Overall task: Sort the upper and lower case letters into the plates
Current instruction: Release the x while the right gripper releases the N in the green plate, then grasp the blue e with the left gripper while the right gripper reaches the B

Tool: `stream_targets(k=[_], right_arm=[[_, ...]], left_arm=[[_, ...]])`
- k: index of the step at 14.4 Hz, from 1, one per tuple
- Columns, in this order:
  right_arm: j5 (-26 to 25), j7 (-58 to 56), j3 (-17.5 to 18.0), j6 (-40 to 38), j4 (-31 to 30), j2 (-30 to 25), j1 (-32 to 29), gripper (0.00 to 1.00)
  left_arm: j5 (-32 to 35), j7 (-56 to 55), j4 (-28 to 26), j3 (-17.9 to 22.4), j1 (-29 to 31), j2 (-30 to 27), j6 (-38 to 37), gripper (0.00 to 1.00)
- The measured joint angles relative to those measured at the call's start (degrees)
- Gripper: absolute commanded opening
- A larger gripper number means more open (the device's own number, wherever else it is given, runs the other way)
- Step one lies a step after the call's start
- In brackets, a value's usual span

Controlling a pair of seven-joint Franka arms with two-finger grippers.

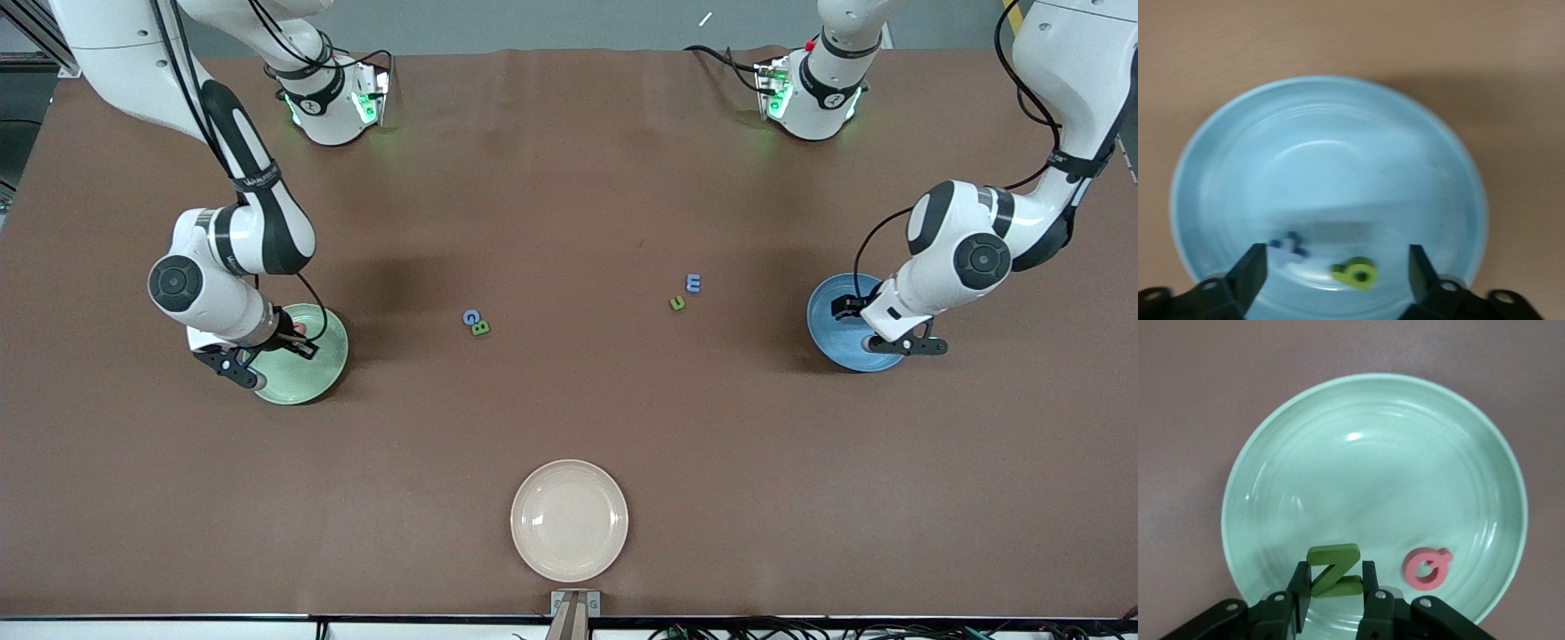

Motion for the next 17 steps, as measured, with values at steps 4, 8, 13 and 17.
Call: stream_targets(k=[4, 8, 13, 17], right_arm=[[0.8, 0.0, 0.5, 0.4, -0.6, 0.5, 0.3, 0.00], [0.9, 0.0, 0.4, 1.8, -0.7, 2.3, 0.3, 0.04], [0.9, 0.1, 0.4, 1.9, -0.7, 2.9, 0.3, 1.00], [0.9, 0.0, 0.3, 0.6, 0.0, 2.6, 0.3, 1.00]], left_arm=[[-0.5, -12.3, 0.1, -7.6, -0.1, -0.2, -1.4, 0.99], [-0.6, -21.2, 0.0, -11.9, -2.5, 0.0, -1.9, 0.99], [-0.7, -31.6, 0.5, -12.3, -12.6, 1.3, -1.7, 0.99], [-0.6, -38.8, 0.8, -12.2, -17.8, 4.1, 1.1, 0.99]])
